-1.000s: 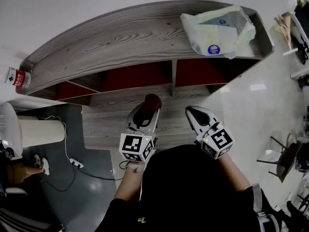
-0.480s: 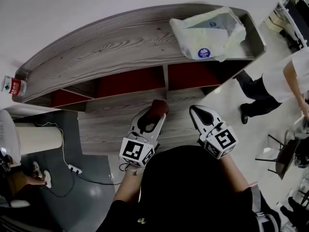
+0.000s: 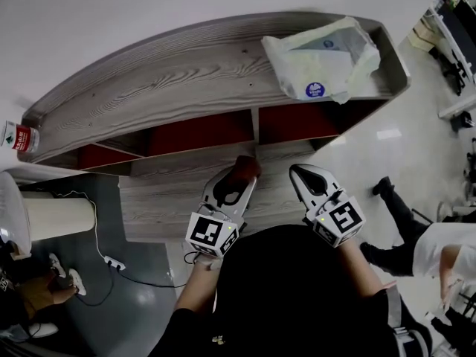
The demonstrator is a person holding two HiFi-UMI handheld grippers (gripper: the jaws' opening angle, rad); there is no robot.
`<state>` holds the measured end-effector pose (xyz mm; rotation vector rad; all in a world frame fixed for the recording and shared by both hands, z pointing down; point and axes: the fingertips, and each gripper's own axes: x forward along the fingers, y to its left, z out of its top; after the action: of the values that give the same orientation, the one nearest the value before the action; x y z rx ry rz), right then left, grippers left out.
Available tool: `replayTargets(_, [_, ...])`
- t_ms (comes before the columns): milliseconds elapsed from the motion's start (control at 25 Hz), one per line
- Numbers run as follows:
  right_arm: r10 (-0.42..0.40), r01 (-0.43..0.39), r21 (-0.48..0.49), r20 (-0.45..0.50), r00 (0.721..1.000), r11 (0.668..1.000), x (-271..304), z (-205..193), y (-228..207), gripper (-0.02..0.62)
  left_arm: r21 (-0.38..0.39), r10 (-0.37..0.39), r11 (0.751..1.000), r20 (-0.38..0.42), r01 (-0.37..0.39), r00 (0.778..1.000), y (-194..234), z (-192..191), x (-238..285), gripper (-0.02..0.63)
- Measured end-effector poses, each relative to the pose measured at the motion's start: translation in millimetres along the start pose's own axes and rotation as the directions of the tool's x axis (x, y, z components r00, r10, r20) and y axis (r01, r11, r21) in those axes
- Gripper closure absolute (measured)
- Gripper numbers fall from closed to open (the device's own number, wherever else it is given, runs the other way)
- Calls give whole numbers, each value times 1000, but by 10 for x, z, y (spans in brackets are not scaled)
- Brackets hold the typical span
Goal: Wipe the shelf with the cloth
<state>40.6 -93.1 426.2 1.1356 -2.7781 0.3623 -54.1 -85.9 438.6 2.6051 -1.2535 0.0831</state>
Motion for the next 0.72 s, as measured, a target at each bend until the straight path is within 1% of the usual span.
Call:
replayTargets(160, [6,-6,1,-17,1000,1000,38,-31,-15,598,-2,-7,1000,2,7,1000,31,7,27,443])
replayTargets(320, [-12,12,21,3,1000,1000,93,49,-55,598,1,-12,1000,2,12,1000,69,27,60,443])
replayTargets(480, [14,-14,-12,-24,1000,1000,100,-39,-67,598,-1,-20,1000,7,20,1000,94,50,103,443])
replayTargets(720, [-17,17,11,4,1000,1000,139,73,-145,598,-1,-32,999,6,32,999,96,67,160,443])
